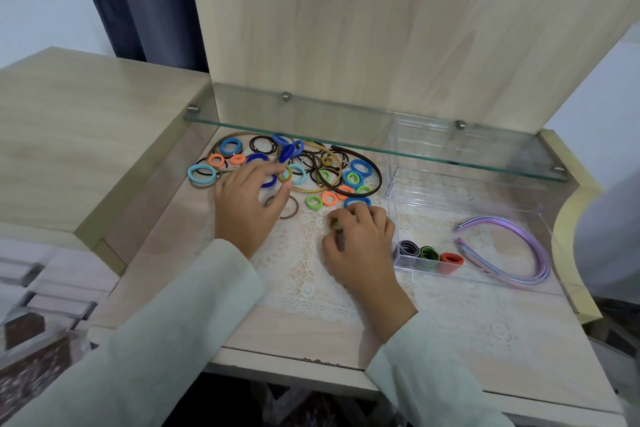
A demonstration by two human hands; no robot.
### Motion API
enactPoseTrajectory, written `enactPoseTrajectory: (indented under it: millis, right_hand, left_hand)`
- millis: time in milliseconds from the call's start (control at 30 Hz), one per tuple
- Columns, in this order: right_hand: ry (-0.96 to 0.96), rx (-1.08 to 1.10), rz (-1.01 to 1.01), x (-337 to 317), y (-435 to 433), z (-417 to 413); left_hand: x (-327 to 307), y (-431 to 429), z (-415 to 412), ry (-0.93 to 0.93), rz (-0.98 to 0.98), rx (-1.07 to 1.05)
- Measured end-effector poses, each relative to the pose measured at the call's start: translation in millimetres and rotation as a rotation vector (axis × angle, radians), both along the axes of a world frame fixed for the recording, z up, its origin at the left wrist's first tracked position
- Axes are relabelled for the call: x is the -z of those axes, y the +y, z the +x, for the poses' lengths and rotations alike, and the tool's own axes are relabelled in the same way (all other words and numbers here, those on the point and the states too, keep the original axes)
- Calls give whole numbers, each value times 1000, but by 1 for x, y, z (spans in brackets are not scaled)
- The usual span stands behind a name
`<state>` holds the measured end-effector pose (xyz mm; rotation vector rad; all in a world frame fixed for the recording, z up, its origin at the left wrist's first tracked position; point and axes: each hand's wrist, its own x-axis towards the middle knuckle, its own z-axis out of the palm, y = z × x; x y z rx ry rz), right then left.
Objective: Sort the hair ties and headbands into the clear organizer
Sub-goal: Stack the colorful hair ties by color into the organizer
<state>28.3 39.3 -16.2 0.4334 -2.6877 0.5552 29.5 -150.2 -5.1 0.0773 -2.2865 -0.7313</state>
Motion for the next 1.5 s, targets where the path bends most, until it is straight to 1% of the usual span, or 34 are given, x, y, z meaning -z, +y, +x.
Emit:
enactPoseTrajectory:
  millis: [67,167,367,567,900,1000,1067,1133,1233,1333,1500]
  right_hand:
    - [11,2,-4,1,0,0]
    - [19,5,5,1,0,0]
    - [22,-4,18,1,1,1]
    - [31,-18,-42,1,1,-1]
    - [-21,-77,-214,-4,1,-3]
    - [-44,-103,-295,-7,-3,-6]
    - [-66,-158,-363,-10,-9,-5]
    - [-105,-216,-388,-13,-14,-2]
    - [-108,-271,-323,-14,-15,4]
    - [-102,-304,-264,-14,-12,6]
    - [-125,-344,-250,-14,-12,7]
  left_hand:
    - [0,-2,8,46,-23,47]
    - [3,-5,19,71,-116,129]
    - [11,-18,30,-31,-282,360]
    - [17,-18,29,-98,-290,443]
    - [21,-18,29,-173,-293,476]
    - [20,-19,28,-156,-297,404]
    - [19,-20,28,-130,-291,312]
    - [18,-20,28,-112,-292,216]
    - [17,-25,26,-105,-255,65]
    - [15,-31,22,-123,-200,-30]
    - [17,-56,9,-148,-289,-181]
